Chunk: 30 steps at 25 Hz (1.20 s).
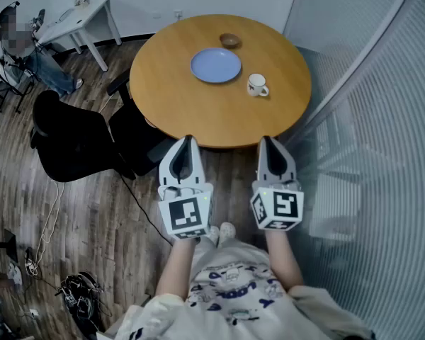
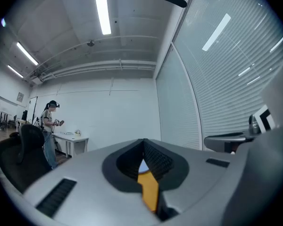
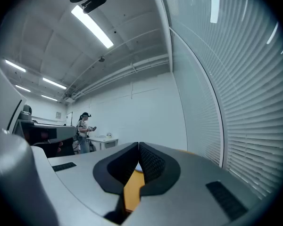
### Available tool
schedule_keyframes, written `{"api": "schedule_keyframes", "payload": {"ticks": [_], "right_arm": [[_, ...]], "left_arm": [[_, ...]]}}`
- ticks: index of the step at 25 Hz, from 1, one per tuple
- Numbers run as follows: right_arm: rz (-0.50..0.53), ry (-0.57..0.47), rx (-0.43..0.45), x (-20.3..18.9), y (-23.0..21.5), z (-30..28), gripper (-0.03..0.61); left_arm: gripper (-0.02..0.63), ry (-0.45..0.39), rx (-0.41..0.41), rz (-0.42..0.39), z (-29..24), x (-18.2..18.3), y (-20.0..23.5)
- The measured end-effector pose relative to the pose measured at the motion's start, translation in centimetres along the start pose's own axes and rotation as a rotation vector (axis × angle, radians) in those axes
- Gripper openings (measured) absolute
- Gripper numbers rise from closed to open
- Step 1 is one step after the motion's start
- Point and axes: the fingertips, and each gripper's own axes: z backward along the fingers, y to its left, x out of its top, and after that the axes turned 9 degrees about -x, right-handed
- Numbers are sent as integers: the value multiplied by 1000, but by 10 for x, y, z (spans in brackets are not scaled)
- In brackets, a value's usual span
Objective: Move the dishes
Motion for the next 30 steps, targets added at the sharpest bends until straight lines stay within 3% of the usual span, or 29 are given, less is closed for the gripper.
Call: {"api": "schedule_keyframes", "payload": {"ticks": [11,18,30], "right_arm": [[-19,-2,10,0,-12,-23,6],[-45,3,19,-7,-18,-37,6],[-69,59,6,-33,-19,-107,6]], "left_arm": [[3,23,10,-48,-24,-3,0],[3,18,53,22,-33,-13,4],[3,93,75,-9,-91,-43,43]]}}
